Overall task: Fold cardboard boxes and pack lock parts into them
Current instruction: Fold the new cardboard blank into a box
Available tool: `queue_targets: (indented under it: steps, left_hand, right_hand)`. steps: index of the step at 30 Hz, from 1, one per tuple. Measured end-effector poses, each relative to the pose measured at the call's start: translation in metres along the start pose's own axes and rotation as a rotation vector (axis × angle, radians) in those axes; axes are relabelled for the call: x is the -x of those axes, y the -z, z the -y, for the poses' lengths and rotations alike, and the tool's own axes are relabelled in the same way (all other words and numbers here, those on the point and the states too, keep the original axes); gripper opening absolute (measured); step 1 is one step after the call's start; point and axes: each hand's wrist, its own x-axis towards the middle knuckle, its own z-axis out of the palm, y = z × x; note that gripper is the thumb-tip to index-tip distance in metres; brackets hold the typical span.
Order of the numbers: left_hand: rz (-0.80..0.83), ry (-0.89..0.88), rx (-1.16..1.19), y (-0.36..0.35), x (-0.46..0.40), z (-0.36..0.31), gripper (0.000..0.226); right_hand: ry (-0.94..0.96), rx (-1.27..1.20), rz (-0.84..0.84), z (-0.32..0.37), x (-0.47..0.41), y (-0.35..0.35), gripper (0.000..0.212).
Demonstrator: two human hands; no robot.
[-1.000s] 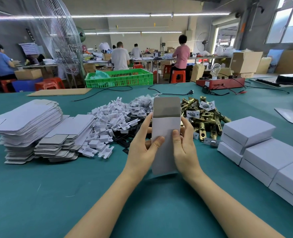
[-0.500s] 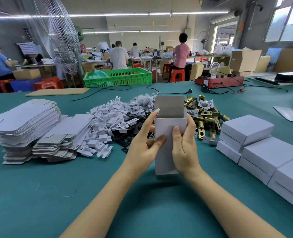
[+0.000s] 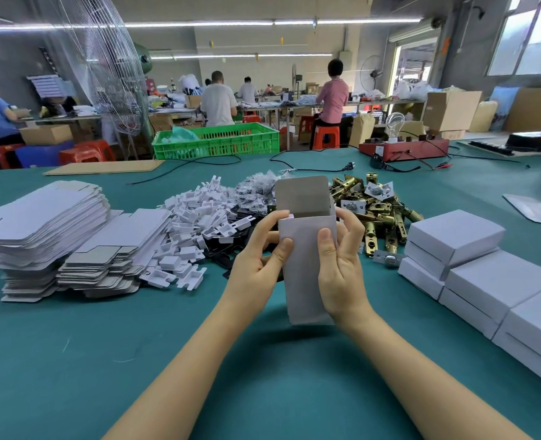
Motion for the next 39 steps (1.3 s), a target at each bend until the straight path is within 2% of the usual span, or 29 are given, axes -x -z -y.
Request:
queue_targets:
  steps: [15, 22, 27, 32, 39]
  left_hand:
    - [-0.056, 0.046, -0.050, 0.009, -0.002, -0.001, 0.033]
    - [-0.083, 0.019, -0.111, 0.007, 0.000, -0.005, 0.044]
    - [-0.123, -0.069, -0.126, 0.003, -0.002, -0.010, 0.039]
    - [-0.103, 0.009, -0.030, 0.004, -0.001, -0.010, 0.040]
    - [-0.081, 0.015, 0.013, 0.001, -0.003, -0.014, 0.037]
  right_hand:
    - [0.035, 0.138, 0.090, -0.001, -0.004, 0.006, 0.026]
    - [-0.053, 0.105, 0.111, 0.000, -0.003, 0.007, 0.038]
    - [-0.023, 0.097, 0.110, -0.006, -0.004, 0.008, 0.029]
    - [-0.042, 0.068, 0.074, -0.003, -0.006, 0.008, 0.018]
    - [-0.069, 0.027, 0.028, 0.003, -0.012, 0.011, 0.008]
